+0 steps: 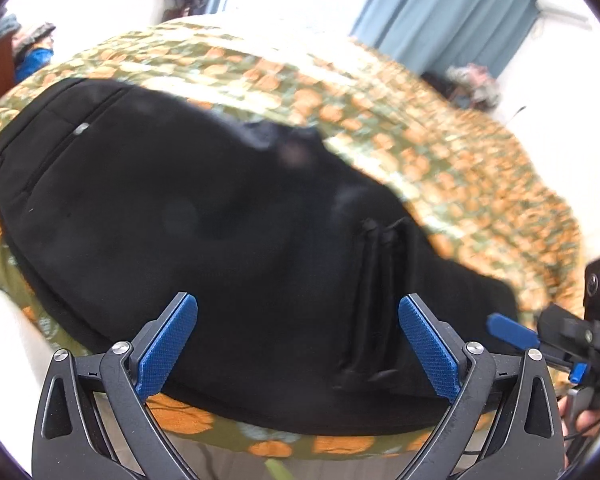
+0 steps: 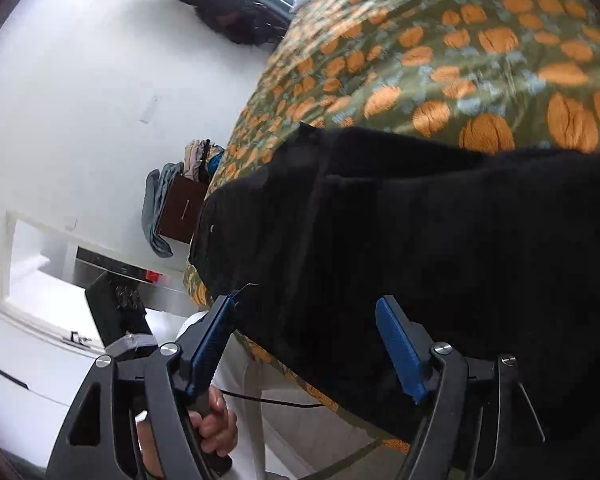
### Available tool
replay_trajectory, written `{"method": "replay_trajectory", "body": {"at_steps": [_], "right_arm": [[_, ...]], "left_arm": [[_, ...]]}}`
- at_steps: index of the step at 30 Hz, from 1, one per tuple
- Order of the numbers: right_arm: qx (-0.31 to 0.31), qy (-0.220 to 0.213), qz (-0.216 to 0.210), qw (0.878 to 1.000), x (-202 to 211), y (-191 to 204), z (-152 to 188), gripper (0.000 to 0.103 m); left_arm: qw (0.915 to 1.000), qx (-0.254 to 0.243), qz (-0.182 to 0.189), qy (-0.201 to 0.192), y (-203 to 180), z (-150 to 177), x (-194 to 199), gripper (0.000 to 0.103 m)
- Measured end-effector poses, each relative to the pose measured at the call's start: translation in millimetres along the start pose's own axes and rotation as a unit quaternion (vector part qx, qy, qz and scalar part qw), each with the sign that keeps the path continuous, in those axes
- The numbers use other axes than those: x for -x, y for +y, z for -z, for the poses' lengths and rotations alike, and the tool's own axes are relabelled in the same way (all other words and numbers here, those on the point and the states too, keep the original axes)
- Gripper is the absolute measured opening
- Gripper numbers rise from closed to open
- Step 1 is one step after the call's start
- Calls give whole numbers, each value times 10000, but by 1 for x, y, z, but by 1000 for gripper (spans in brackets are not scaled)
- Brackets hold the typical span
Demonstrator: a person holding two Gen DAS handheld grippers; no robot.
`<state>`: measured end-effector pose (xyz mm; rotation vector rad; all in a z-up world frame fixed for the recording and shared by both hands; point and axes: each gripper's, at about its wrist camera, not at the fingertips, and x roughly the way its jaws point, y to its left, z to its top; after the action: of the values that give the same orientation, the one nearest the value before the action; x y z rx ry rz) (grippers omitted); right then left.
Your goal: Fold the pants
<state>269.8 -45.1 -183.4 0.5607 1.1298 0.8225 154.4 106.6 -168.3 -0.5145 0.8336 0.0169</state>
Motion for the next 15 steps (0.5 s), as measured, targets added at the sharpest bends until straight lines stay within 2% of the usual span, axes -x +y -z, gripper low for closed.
{"method": "replay_trajectory", "body": {"at_steps": [2, 3, 4, 5, 9, 11, 15], "right_arm": [[419, -334, 149, 9985, 34, 7, 3, 84], [582, -528, 325, 9964, 53, 6, 8, 91], [663, -672, 497, 9943, 68, 3, 13, 92], [687, -793, 638, 9924, 83, -2, 20, 92], [339, -1080, 995, 9886, 124, -33, 53, 92], [160, -1167, 989, 9881, 139, -41, 69, 92], [-22, -1210, 992, 9877, 137, -50, 86, 92]], "left_arm": [[9988, -205, 438, -62, -11, -1, 4, 96], [9974, -410, 591, 8, -21, -1, 2, 87], [9961, -591, 653, 110, -30, 0, -2, 80], [9944, -770, 676, 240, -38, 2, -8, 70], [9899, -1234, 447, 534, -58, 13, -24, 54], [9880, -1437, 313, 476, -64, 16, -23, 51], [9817, -1897, 151, 104, -76, 19, -11, 50]]}}
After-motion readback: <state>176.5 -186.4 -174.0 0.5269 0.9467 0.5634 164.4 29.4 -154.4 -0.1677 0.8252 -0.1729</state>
